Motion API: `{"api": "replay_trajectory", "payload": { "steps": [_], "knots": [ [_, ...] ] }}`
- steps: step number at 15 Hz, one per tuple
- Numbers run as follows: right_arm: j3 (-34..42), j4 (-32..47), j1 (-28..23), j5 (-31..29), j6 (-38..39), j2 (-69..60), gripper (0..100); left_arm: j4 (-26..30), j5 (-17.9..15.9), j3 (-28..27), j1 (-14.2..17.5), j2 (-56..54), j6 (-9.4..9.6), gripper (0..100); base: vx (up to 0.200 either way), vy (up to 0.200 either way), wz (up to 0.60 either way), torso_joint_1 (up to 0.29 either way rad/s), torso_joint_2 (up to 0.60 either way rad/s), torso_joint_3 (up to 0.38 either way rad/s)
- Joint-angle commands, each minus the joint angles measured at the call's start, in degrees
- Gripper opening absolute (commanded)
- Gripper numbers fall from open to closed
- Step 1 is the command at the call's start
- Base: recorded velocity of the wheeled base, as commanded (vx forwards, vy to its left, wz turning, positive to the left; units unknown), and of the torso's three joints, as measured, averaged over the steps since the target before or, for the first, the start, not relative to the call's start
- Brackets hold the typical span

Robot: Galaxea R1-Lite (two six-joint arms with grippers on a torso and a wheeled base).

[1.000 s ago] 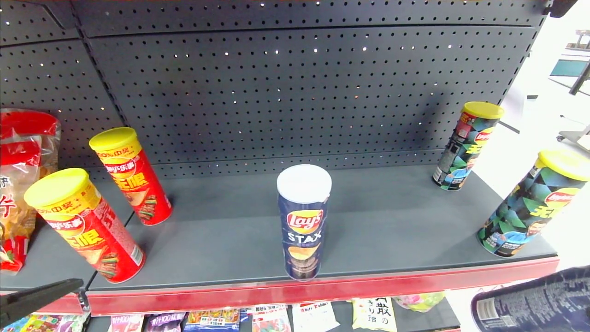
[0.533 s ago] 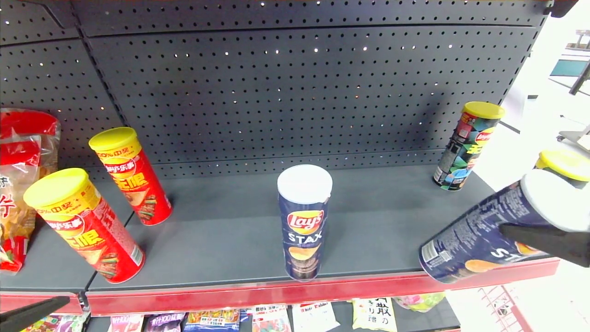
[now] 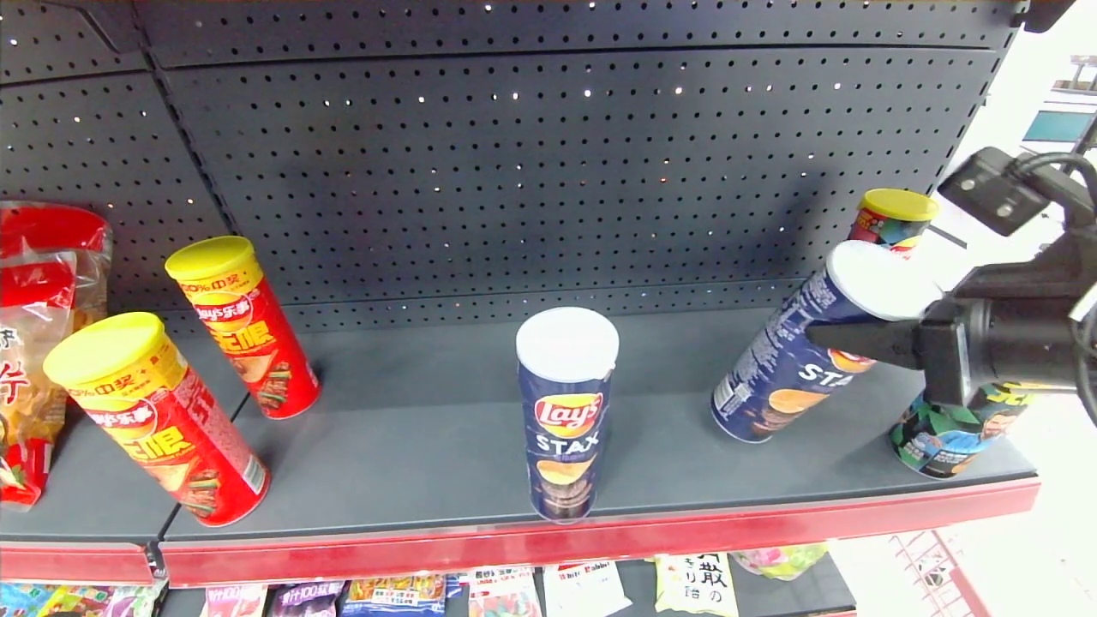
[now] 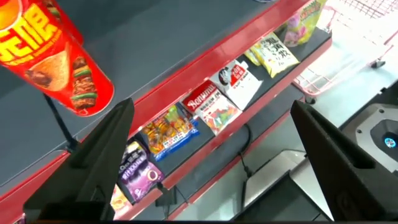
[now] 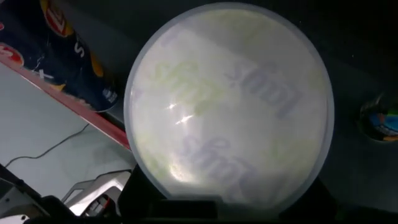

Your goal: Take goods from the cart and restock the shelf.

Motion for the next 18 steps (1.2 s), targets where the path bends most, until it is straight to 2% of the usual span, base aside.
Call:
{"api": "replay_trajectory", "payload": {
  "steps": [1, 5, 10, 18],
  "knots": [
    [-4.38, -0.14, 1.49, 0.15, -0.03, 6.08, 0, 0.01, 0.43, 0.15, 0.01, -0.92, 0.00, 100, 0.000, 0.000, 0.00, 0.000, 0.00, 0.000],
    [-9.83, -0.40, 3.07, 0.15, -0.03, 11.17, 0, 0.01, 3.15, 0.06, 0.10, -1.10, -0.09, 100, 0.000, 0.000, 0.00, 0.000, 0.00, 0.000],
    [-14.23, -0.40, 6.32, 0.15, -0.03, 15.57, 0, 0.09, 3.33, 0.42, 1.94, -1.54, 0.00, 100, 0.000, 0.000, 0.00, 0.000, 0.00, 0.000],
    [-23.19, -0.23, 9.22, 0.33, -0.03, 23.21, 0, 0.18, 3.94, 0.42, 2.03, -1.36, 0.17, 100, 0.000, 0.000, 0.00, 0.000, 0.00, 0.000]
  ]
}}
